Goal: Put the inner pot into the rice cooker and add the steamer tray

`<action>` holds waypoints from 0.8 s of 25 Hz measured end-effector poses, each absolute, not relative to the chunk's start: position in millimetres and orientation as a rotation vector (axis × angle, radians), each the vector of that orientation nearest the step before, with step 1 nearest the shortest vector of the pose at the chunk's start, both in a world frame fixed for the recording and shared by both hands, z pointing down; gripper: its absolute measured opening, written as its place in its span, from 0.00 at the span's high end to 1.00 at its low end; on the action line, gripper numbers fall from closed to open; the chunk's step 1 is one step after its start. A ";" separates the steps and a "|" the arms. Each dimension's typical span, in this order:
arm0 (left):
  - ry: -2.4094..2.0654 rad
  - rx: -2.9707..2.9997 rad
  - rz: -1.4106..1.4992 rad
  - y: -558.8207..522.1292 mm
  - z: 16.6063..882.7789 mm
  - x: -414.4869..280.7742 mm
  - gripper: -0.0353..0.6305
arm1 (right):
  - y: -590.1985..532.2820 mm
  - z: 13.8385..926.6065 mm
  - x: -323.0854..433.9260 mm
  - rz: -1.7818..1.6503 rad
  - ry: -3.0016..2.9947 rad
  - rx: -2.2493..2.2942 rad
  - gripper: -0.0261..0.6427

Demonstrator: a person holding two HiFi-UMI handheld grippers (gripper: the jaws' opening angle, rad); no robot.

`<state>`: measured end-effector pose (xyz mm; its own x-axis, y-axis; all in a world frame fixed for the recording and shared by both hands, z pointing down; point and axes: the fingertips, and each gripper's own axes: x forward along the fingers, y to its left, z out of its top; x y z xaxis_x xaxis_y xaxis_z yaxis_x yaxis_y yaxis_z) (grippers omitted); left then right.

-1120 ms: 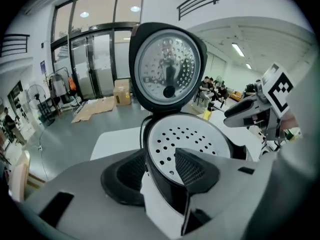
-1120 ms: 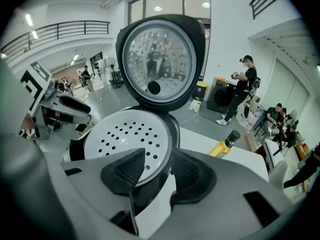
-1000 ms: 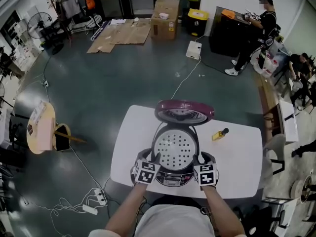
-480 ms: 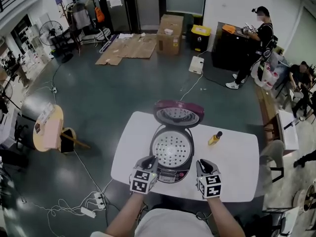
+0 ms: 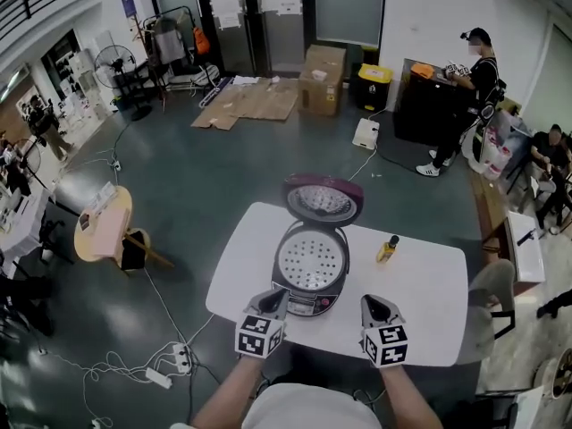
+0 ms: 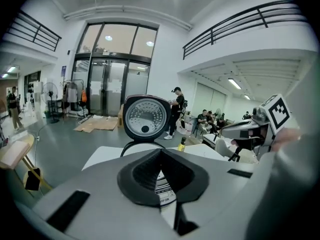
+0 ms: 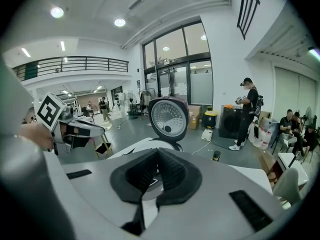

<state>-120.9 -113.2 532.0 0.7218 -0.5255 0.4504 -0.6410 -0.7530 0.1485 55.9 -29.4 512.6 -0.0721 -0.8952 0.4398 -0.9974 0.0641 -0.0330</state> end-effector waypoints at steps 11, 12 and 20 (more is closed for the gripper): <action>-0.955 2.655 0.494 -47.8 498.6 -161.6 0.93 | 29.0 476.3 32.6 0.417 -2.128 1.903 0.94; -0.952 2.652 0.484 -43.4 497.8 -165.3 0.93 | 32.8 474.1 29.8 0.417 -2.131 1.906 0.94; -0.900 2.682 0.423 -27.7 477.6 -208.2 0.93 | 47.8 449.2 -17.2 0.341 -2.179 1.896 0.94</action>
<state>-208.2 -27.7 477.6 0.7632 -0.5372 0.3592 -0.6192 -0.7669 0.1688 -17.2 47.8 449.2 -0.1345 -0.9363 0.3244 -0.9907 0.1346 -0.0225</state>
